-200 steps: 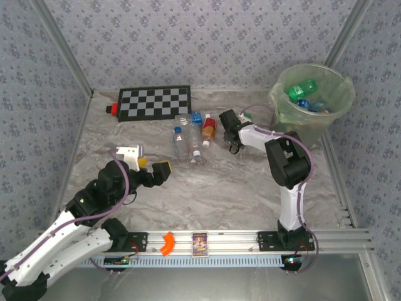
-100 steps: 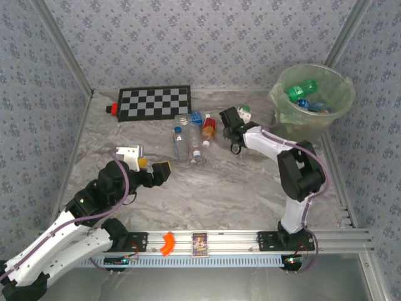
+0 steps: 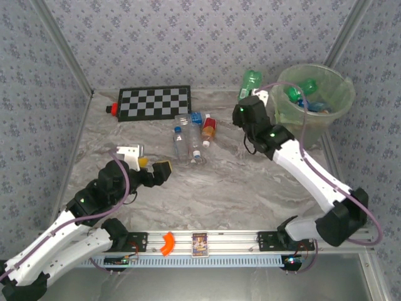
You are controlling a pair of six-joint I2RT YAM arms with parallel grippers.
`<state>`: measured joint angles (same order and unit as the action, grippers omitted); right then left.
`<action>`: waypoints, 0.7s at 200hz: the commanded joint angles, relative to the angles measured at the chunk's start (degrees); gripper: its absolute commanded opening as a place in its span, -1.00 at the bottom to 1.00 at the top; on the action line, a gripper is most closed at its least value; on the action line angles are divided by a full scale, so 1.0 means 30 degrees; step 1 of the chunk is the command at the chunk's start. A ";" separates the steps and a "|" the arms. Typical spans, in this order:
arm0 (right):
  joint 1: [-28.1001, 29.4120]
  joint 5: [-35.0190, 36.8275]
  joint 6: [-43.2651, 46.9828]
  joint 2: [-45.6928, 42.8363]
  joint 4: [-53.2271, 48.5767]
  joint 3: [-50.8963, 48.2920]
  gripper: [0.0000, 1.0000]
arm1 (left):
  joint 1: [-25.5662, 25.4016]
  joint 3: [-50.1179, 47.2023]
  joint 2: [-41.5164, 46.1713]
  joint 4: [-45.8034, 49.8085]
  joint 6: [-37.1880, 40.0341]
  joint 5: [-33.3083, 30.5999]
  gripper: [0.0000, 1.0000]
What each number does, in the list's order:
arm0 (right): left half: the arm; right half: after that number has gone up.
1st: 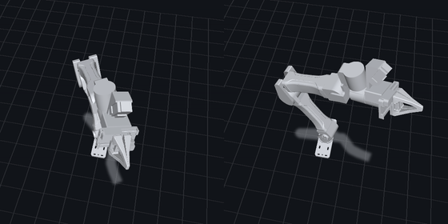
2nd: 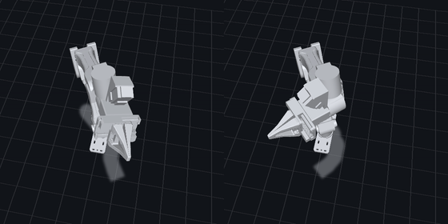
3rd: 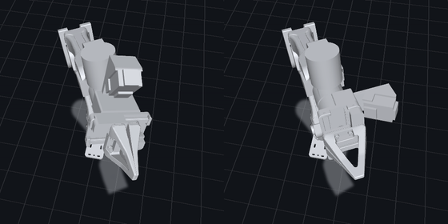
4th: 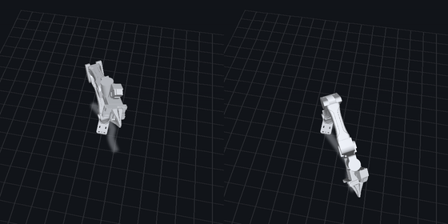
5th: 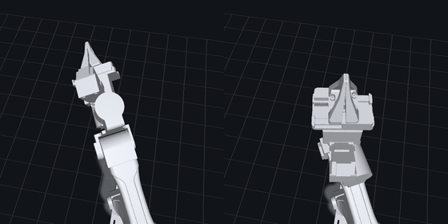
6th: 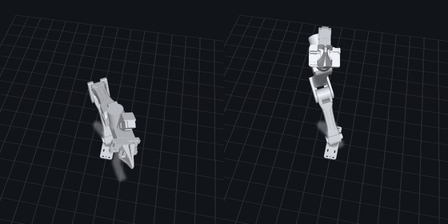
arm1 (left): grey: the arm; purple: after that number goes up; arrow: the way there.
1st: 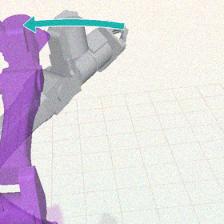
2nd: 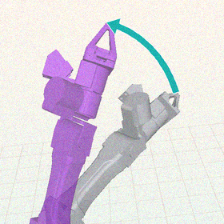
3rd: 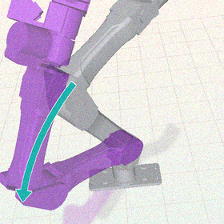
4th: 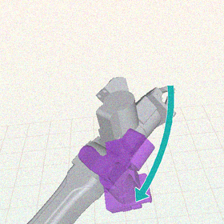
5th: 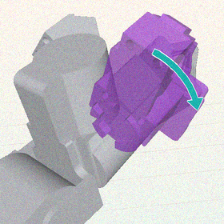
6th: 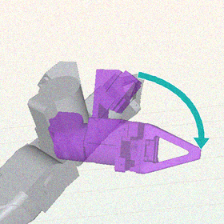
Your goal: Put the plastic bottles in the bin
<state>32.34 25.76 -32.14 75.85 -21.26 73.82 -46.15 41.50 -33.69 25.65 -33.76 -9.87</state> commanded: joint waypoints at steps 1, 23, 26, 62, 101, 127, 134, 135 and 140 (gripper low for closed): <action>-0.0607 0.0500 0.1510 -0.1216 -0.1381 0.1569 -0.50 | -0.0064 0.0602 -0.0409 -0.0803 0.0484 0.0267 0.99; -0.1729 0.0340 0.1877 -0.2019 -0.2140 0.2511 -0.48 | -0.0086 0.0802 -0.0743 -0.1266 0.0552 0.0715 1.00; -0.1990 0.0213 0.1860 -0.2107 -0.2231 0.2604 -0.48 | -0.0096 0.0826 -0.0776 -0.1304 0.0551 0.0778 0.99; -0.6647 -0.3293 -0.0133 -0.2999 -0.2921 0.3217 -0.48 | -0.0104 0.1182 -0.1044 -0.1475 0.0739 0.1081 0.99; -1.0946 -0.5453 -0.2516 -0.2797 -0.2361 0.3195 -0.48 | -0.0144 0.1318 -0.1074 -0.1577 0.0826 0.1263 1.00; -1.2822 -0.7048 -0.3982 -0.1601 -0.2691 0.3947 -0.48 | -0.0162 0.1388 -0.1134 -0.1578 0.0838 0.1350 0.99; -1.3190 -0.7406 -0.4216 -0.1231 -0.2780 0.4196 -0.48 | -0.0173 0.1376 -0.1132 -0.1560 0.0827 0.1385 0.99; -1.3229 -0.7454 -0.4222 -0.1173 -0.2784 0.4252 -0.48 | -0.0188 0.1375 -0.1132 -0.1554 0.0840 0.1370 1.00; -1.3409 -0.7559 -0.4362 -0.0938 -0.2788 0.4442 -0.48 | -0.0188 0.1373 -0.1140 -0.1552 0.0824 0.1397 1.00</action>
<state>-5.32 8.95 -40.14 70.02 -28.62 83.57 -46.26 43.46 -37.23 22.46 -32.40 -6.76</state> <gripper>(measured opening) 0.314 0.997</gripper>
